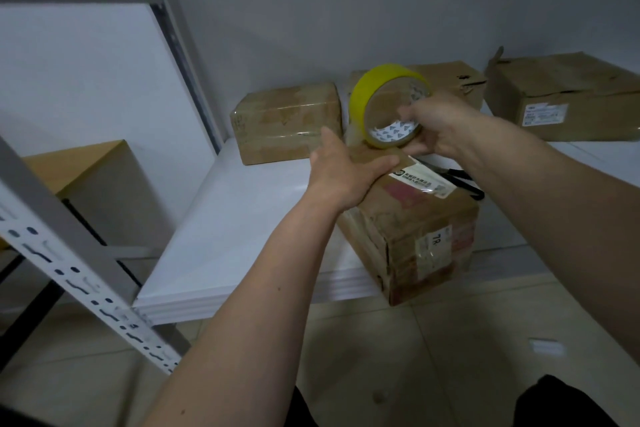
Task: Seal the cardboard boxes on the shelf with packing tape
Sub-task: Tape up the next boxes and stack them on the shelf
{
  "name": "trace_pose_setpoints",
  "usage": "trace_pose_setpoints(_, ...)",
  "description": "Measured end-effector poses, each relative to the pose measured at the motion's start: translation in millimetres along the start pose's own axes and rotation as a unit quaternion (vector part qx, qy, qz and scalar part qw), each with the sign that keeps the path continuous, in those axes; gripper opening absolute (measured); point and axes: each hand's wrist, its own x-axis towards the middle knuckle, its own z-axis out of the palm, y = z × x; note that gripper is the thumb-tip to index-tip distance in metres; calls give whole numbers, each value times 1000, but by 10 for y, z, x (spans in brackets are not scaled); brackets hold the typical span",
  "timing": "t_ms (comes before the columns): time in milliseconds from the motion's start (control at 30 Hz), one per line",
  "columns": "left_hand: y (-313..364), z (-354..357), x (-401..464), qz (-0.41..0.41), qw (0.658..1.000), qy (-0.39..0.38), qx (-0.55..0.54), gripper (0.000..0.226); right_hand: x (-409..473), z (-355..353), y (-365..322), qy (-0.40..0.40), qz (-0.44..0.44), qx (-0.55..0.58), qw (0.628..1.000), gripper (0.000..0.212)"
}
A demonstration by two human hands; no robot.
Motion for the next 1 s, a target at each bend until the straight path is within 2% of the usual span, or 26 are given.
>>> trace_pose_setpoints(67,7,0,5,-4,999,-7,37,93,40,-51,-10,-28,37,20,999,19)
trace_pose_setpoints(167,31,-11,11,-8,997,-15,72,107,89,-131,-9,-62,58,30,996,28)
trace_pose_setpoints(267,60,-25,-10,-11,996,-22,91,100,128,-209,11,-75,69,59,993,24)
trace_pose_setpoints(367,63,-22,-13,-8,993,-24,113,87,151,-213,110,-54,79,121,988,18)
trace_pose_setpoints(433,53,-21,-11,-1,990,-30,136,90,135,-141,238,-44,78,156,984,18)
trace_pose_setpoints(500,54,-21,-2,10,982,-42,184,97,108,-65,346,-52,78,119,988,17)
trace_pose_setpoints(633,118,-31,-14,24,966,-65,249,104,139,-131,260,-51,76,92,992,29)
trace_pose_setpoints(700,140,-36,-35,27,963,-69,258,105,141,-218,196,-57,85,89,991,33)
trace_pose_setpoints(1000,166,-39,-72,11,968,-85,236,95,182,-279,499,-27,148,205,967,29)
